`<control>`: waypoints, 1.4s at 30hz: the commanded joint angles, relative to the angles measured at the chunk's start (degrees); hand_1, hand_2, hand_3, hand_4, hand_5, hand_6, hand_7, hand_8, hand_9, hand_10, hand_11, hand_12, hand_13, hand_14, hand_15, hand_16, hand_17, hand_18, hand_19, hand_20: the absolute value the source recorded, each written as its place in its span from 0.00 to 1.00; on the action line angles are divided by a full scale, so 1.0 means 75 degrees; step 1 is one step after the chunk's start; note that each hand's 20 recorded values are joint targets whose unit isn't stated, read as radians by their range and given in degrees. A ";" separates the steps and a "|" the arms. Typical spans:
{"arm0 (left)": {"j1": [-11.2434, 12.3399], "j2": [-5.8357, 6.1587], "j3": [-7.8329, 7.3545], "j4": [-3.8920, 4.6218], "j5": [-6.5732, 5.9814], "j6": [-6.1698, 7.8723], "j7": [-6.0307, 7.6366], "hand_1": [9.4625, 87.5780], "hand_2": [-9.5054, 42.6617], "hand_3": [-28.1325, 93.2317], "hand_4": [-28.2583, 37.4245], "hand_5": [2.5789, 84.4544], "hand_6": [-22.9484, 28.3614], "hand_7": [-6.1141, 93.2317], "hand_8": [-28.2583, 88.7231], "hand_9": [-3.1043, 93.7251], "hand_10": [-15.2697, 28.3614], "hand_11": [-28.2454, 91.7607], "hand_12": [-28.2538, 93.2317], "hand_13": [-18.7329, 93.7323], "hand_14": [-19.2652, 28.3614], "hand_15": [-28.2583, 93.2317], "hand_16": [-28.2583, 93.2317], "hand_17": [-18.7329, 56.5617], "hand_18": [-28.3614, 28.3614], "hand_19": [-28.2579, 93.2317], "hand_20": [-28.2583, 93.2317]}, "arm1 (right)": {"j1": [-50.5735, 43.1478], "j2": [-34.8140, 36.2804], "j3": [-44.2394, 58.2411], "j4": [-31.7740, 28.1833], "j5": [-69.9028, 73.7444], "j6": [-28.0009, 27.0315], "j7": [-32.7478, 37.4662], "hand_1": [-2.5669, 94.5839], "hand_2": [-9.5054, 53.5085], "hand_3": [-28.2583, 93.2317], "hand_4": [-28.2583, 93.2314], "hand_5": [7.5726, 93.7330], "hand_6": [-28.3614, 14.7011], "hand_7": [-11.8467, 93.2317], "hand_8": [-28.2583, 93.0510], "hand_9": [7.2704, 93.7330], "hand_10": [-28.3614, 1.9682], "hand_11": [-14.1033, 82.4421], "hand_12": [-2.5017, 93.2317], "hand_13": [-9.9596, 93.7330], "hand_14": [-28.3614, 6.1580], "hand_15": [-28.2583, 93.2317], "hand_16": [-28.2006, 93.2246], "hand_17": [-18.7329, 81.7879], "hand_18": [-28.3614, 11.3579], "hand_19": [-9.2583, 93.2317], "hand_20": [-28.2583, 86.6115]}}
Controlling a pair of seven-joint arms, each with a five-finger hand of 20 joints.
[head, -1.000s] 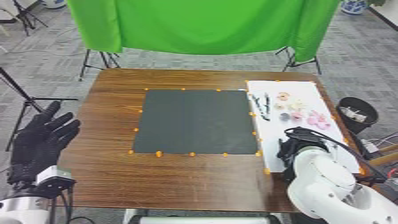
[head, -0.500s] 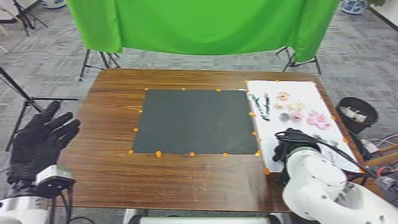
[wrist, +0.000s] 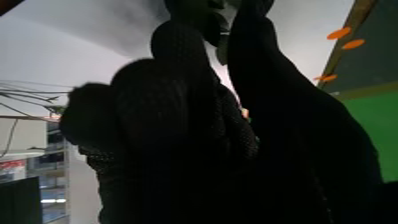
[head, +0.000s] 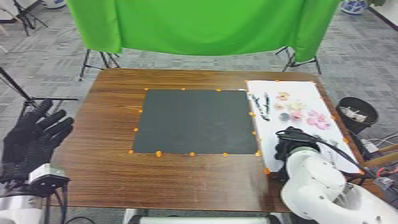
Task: Arrange flowers
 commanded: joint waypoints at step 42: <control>0.0491 0.0153 -0.0031 -0.0130 -0.0305 0.0165 0.0582 0.26 0.30 0.77 0.11 0.41 0.62 0.17 0.17 0.37 0.78 0.46 0.32 0.35 0.93 0.66 0.14 0.14 0.89 0.60 0.29 | 0.0719 0.1093 -0.0573 -0.0061 -0.1022 0.1460 -0.0373 0.56 0.02 0.87 0.14 0.86 0.53 0.38 0.46 0.90 0.47 0.65 0.31 0.91 0.56 0.83 0.38 0.82 0.33 1.00 0.62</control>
